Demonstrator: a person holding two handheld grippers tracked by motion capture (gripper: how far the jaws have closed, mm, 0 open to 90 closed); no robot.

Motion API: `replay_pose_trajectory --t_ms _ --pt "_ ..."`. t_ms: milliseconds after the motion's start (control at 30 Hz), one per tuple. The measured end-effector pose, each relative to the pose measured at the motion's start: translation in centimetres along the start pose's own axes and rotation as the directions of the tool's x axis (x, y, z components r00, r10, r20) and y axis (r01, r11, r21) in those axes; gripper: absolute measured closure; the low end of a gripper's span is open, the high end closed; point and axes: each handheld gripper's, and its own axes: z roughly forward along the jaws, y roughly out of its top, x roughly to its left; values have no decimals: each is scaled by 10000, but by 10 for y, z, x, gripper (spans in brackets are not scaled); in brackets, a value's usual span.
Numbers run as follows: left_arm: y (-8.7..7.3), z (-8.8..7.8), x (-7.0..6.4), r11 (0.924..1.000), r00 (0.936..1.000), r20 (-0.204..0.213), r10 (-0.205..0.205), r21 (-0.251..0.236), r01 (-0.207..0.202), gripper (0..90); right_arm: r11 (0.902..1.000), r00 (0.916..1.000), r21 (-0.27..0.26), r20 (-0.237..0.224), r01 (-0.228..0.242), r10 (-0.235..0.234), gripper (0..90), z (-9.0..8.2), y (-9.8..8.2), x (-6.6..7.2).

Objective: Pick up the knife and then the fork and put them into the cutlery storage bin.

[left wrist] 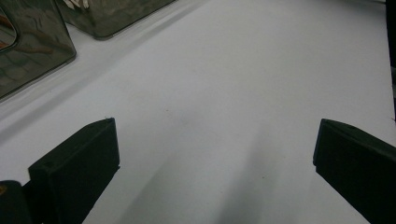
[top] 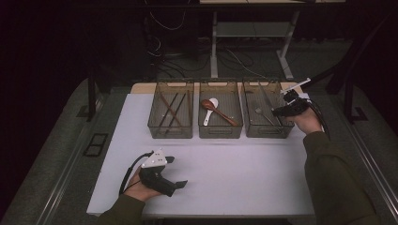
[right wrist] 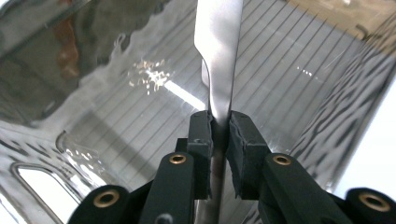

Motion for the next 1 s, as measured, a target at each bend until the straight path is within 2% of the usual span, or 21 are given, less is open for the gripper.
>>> replay_pose_trajectory --t_ms 67,167,267,400,533,633,767,833,1000 --pt "0 0 0 10000 10000 -5 -17 0 17 0 9999 9999 -112 170 5 -3 725 -1 0 1" --pt "0 0 0 10000 10000 4 -33 -6 33 0 9996 10000 -278 65 8 -6 638 -2 0 0" --pt "0 0 0 10000 10000 0 -72 -17 72 0 9986 9998 -513 -184 -116 107 548 -4 -2 2" --pt "0 0 -1 10000 10000 -20 -89 -2 89 0 9953 9990 -958 -429 -175 134 489 -8 -2 6" --pt "1 0 -1 9999 9999 -64 -101 2 101 0 9897 9972 -1427 -753 -137 30 403 -14 -2 12" --pt "0 -1 -1 9999 9999 -74 -123 10 123 0 9849 9986 -1727 -526 -128 37 349 -18 -2 18" --pt "0 -1 0 9999 9999 -54 -118 -13 118 0 9764 9976 -2144 -682 -266 122 283 -25 -8 27" --pt "-1 -2 -1 10000 9999 -49 -93 -22 93 0 9720 9986 -2345 -530 -148 25 262 -28 -12 33" --pt "-1 -2 -1 9999 9999 -45 -132 -32 131 0 9633 9976 -2680 -598 173 -345 229 -40 -25 48"
